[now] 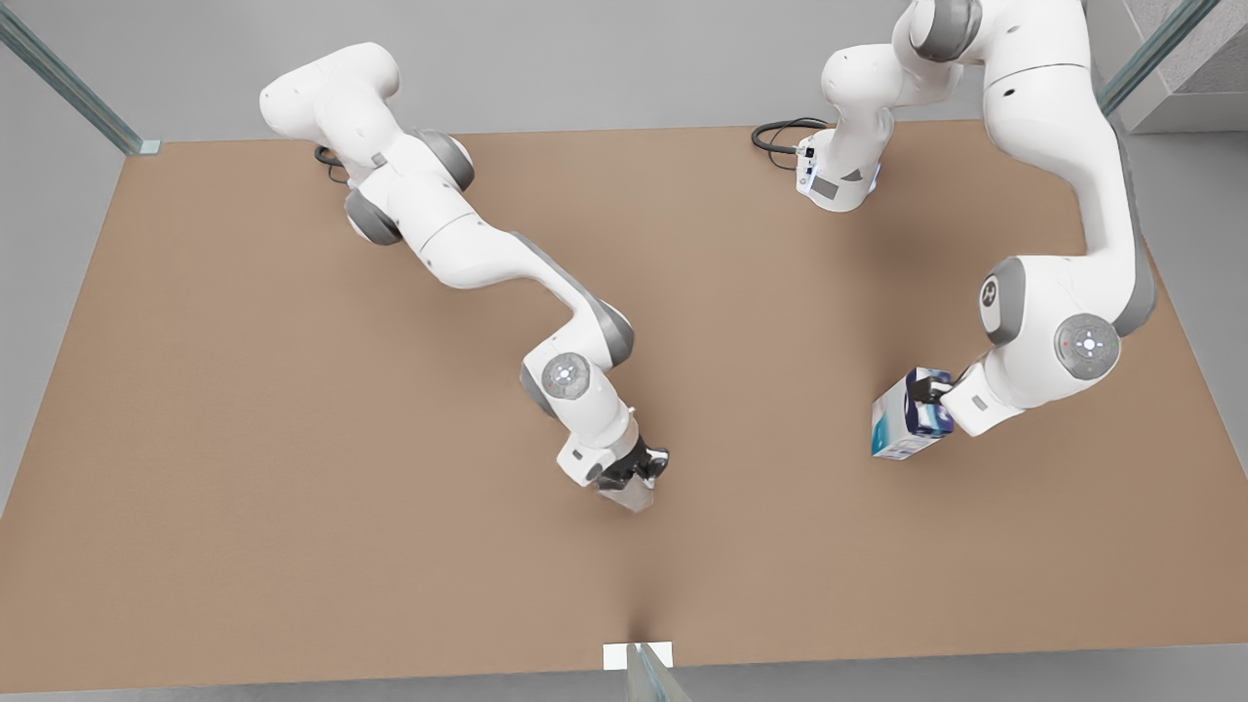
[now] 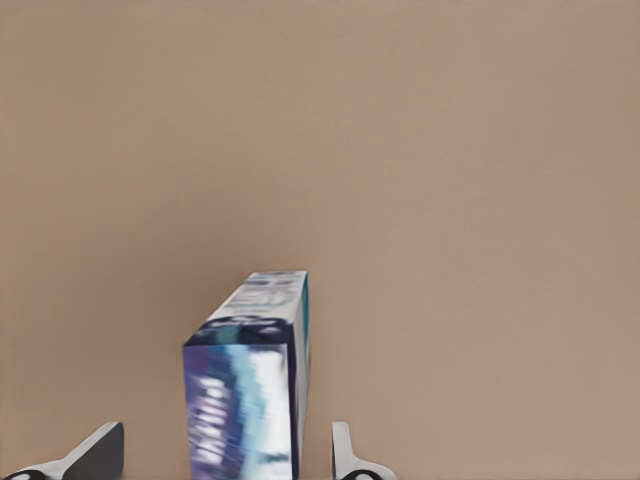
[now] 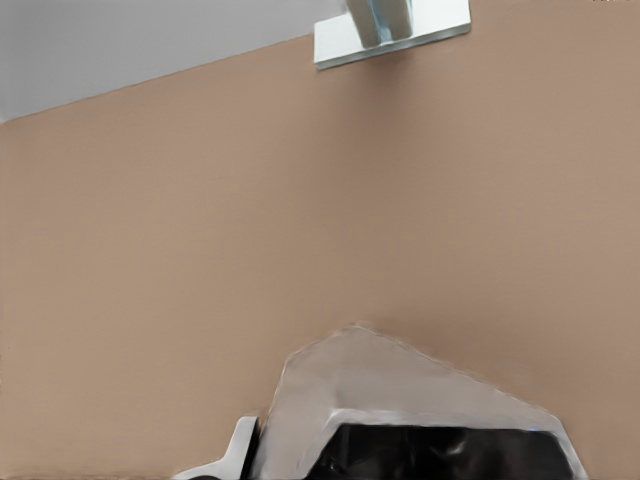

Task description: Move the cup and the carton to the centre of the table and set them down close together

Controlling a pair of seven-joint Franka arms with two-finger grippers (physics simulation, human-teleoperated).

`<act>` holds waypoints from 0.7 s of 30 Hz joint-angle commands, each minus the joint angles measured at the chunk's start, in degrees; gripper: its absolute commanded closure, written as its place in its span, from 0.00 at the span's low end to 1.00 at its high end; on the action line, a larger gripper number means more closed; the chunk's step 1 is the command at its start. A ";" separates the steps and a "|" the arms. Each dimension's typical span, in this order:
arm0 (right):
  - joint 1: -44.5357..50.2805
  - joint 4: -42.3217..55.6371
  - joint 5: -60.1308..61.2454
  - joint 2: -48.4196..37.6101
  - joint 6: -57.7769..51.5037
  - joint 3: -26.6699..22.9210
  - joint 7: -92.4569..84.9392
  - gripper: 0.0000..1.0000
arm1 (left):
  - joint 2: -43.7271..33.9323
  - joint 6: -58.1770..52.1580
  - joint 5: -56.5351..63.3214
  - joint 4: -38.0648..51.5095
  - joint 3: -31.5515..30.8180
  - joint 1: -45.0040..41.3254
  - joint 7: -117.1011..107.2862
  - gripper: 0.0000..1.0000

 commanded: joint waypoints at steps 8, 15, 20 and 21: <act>1.36 -0.17 -0.05 1.05 -1.39 -0.25 -8.05 0.79 | 2.65 2.11 -0.02 -0.70 0.09 1.25 -0.70 0.00; 1.44 -0.17 0.47 0.97 -1.13 -0.51 -8.58 0.00 | 2.74 1.23 -0.11 -2.90 0.17 1.33 -0.70 0.00; 1.44 -0.17 0.47 1.93 2.65 -0.43 -8.58 0.00 | 3.00 2.11 -0.20 -3.60 0.17 1.33 -0.70 0.00; 1.44 -0.17 0.47 1.93 2.65 -0.34 -8.58 0.00 | 3.09 2.11 -0.20 -3.60 0.09 1.33 -0.70 0.00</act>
